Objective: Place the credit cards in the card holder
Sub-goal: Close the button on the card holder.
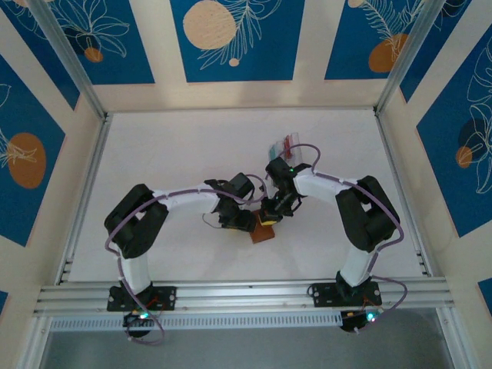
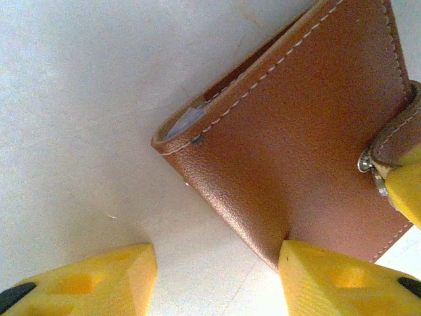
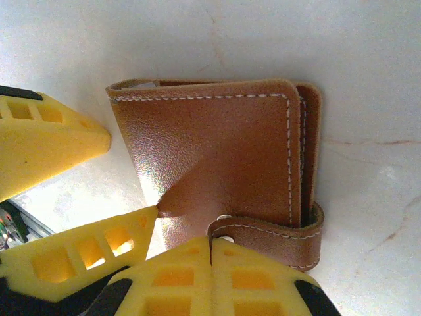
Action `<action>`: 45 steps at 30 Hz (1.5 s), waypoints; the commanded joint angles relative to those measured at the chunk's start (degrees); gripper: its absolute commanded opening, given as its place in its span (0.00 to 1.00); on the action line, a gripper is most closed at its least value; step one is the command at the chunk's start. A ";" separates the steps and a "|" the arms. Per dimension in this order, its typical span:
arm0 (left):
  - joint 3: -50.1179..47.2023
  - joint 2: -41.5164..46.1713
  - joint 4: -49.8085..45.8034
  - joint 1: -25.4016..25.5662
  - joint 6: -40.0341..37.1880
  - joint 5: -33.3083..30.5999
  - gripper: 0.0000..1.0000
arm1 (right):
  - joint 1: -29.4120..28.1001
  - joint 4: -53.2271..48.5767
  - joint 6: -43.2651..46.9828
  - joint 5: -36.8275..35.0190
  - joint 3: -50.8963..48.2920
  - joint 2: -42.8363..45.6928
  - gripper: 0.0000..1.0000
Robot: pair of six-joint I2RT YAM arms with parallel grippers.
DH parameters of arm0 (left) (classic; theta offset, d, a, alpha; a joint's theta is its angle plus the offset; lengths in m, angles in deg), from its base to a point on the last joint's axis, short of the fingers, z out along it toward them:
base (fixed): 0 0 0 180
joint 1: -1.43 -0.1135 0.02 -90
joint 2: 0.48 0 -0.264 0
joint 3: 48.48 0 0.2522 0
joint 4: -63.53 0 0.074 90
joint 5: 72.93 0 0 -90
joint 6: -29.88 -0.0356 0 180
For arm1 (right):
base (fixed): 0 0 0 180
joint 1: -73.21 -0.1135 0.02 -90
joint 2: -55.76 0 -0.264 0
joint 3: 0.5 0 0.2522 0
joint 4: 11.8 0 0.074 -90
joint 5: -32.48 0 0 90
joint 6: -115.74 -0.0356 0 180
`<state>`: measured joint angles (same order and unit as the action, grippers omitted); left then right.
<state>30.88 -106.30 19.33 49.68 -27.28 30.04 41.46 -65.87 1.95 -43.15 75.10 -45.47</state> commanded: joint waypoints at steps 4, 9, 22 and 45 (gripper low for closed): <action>-2.78 -2.42 1.07 0.88 0.38 0.11 0.53 | 0.48 -1.44 -1.48 -2.24 1.12 -1.04 0.00; -3.22 -2.49 1.60 0.88 0.55 0.36 0.53 | 1.07 -0.97 -1.88 -1.65 1.65 -1.75 0.00; -3.79 -2.55 2.31 0.88 0.73 0.83 0.53 | 0.81 -1.34 -2.99 -3.45 2.20 -4.17 0.00; -5.05 -3.08 3.93 0.88 0.91 1.16 0.52 | 2.62 -3.79 -3.97 -2.86 3.36 -0.50 0.00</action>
<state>29.00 -105.42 21.76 49.68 -27.06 30.07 43.25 -68.69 -1.53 -44.46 77.77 -47.42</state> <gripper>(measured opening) 0.524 0.049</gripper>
